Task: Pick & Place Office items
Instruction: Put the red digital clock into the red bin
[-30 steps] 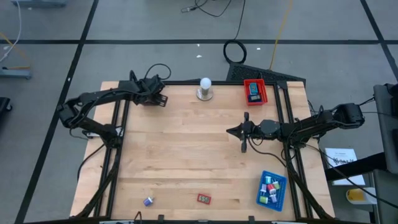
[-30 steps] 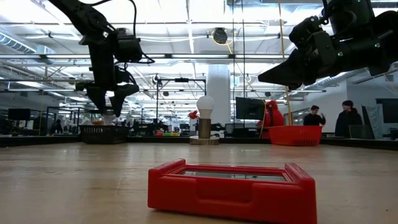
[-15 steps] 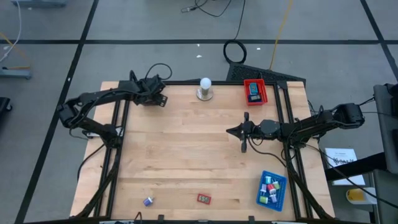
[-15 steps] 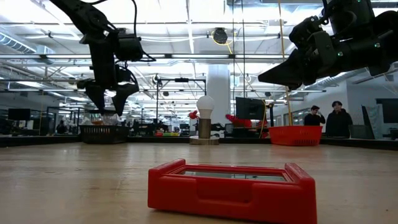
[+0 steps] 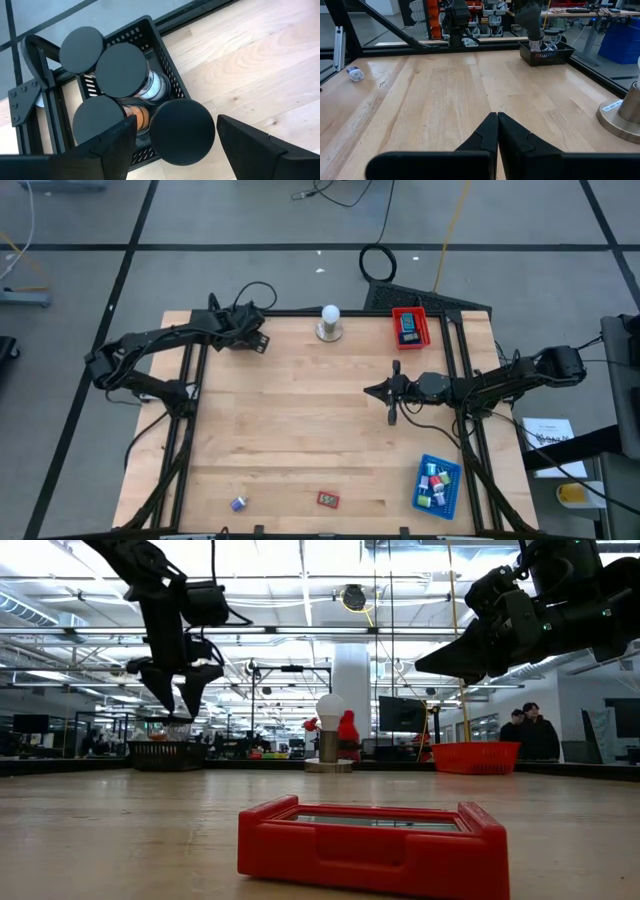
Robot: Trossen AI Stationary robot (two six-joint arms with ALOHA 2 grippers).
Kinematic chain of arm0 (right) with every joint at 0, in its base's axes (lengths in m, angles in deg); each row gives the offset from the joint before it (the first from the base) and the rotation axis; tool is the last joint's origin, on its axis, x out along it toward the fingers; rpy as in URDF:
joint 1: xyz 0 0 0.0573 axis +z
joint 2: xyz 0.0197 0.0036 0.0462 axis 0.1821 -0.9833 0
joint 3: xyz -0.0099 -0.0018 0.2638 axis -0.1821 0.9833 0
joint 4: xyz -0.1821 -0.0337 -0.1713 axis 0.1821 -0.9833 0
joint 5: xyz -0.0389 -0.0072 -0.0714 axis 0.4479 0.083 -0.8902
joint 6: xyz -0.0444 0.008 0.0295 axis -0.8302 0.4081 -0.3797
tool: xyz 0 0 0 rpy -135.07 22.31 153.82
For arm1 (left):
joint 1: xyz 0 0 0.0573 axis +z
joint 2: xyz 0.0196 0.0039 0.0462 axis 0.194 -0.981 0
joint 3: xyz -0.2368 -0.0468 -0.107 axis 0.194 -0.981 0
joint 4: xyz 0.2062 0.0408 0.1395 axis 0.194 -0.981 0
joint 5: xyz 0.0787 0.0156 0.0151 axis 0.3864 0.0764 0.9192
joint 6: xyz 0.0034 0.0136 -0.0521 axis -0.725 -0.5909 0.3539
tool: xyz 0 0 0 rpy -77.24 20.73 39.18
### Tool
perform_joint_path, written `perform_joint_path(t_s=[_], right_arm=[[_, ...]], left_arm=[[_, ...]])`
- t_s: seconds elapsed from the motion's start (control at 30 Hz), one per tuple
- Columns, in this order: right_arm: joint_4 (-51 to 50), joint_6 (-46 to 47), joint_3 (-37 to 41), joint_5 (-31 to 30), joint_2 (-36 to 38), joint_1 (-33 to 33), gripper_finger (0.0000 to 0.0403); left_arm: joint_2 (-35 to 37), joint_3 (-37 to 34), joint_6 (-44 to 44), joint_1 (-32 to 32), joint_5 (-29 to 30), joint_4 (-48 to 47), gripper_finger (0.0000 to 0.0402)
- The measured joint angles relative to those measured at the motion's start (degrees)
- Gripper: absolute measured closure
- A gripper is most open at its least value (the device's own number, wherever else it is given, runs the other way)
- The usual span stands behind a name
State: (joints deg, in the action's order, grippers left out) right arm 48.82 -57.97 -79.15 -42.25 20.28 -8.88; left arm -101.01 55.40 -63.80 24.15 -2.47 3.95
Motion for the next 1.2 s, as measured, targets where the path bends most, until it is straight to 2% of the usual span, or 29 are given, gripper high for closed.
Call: perform_joint_path(t_s=[0.4, 0.5, 0.63, 0.77, 0.87, 0.93, 1.0, 1.07, 1.13, 1.2], right_arm=[[-0.01, 0.00, 0.00, 0.00, 0.00, 0.00, 0.0402], [-0.01, -0.03, 0.00, -0.02, 0.00, 0.02, 0.0402], [0.00, -0.44, 0.00, -0.11, 0.00, 0.01, 0.0402], [-0.02, 0.46, 0.00, -0.15, 0.00, 0.01, 0.0402], [-0.28, 4.13, 0.00, -0.12, -0.02, 0.02, 0.0401], [-0.95, 6.93, 0.00, -0.04, -0.02, 0.06, 0.0402], [-1.21, 8.37, 0.02, -0.07, -0.02, 0.29, 0.0402], [-0.22, 7.77, 0.02, -0.02, -0.04, 0.39, 0.0401], [1.61, 6.51, 0.00, -0.02, -0.04, 0.39, 0.0402], [2.12, 5.36, -1.09, -0.03, -0.04, 0.39, 0.0402]], left_arm=[[5.30, 0.00, -3.46, -1.93, 0.50, -0.71, 0.0124], [7.84, 0.00, -4.57, -5.27, 0.50, -0.82, 0.0152], [11.17, -1.23, -4.95, -13.61, 1.62, 3.72, 0.0225], [12.72, -6.48, -7.71, -23.19, 1.93, 16.54, 0.0306], [12.67, -13.51, -10.74, -29.21, 1.70, 31.38, 0.0361], [12.52, -19.03, -13.34, -32.35, -1.01, 43.68, 0.0389], [10.97, -23.93, -14.56, -34.55, -5.89, 57.12, 0.0394], [9.73, -28.01, -12.88, -36.01, -12.00, 66.43, 0.0384], [8.10, -29.47, -10.13, -37.22, -15.73, 72.52, 0.0372], [6.84, -29.87, -9.11, -39.38, -15.77, 73.80, 0.0368]])
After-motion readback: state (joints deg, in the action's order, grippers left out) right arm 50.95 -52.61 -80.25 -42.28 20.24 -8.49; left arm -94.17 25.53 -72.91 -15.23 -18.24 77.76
